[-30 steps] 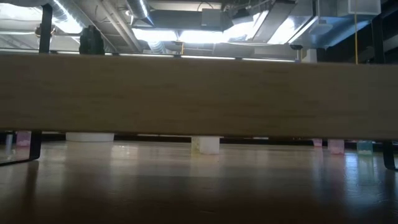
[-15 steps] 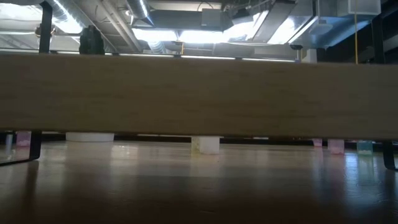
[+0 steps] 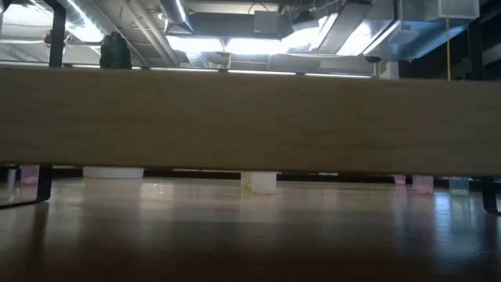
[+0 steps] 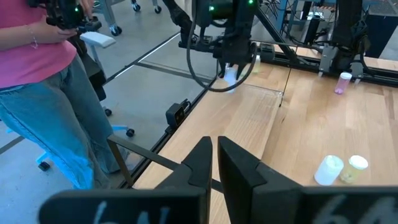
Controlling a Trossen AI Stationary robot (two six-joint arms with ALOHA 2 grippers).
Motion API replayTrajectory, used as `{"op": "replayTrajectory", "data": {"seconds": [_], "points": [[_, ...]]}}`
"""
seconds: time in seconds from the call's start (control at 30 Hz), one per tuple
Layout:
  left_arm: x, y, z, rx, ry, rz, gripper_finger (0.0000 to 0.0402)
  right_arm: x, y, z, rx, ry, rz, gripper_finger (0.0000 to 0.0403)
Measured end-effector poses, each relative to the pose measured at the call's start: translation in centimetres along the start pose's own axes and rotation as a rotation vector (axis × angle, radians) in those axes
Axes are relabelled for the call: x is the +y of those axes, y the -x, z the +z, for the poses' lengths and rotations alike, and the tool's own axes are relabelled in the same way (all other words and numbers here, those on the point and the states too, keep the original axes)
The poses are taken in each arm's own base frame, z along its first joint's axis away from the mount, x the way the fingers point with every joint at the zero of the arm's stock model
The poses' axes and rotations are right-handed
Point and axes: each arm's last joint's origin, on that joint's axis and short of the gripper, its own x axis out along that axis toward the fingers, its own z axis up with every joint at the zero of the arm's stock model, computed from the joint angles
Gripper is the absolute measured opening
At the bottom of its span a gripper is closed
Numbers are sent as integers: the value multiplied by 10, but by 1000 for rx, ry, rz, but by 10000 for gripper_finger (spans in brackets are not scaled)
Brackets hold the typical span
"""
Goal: Pick and place medicine bottles onto shelf by color
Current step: Put the left white pill bottle on the shelf
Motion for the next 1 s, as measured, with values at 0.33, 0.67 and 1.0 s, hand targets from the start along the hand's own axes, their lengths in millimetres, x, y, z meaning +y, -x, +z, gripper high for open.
{"op": "replayTrajectory", "data": {"seconds": [0.33, 0.67, 1.0], "points": [[-2, -10, 1, 32, 2, -1, 124, 0, 0, 0, 2, 0, 0, 30], [-4, -10, 2, 21, 27, -15, 147, 0, 0, 0, 2, 0, 0, 30], [-4, -10, 2, 15, 48, -10, 190, 0, 0, 0, 2, 0, 0, 30]]}}
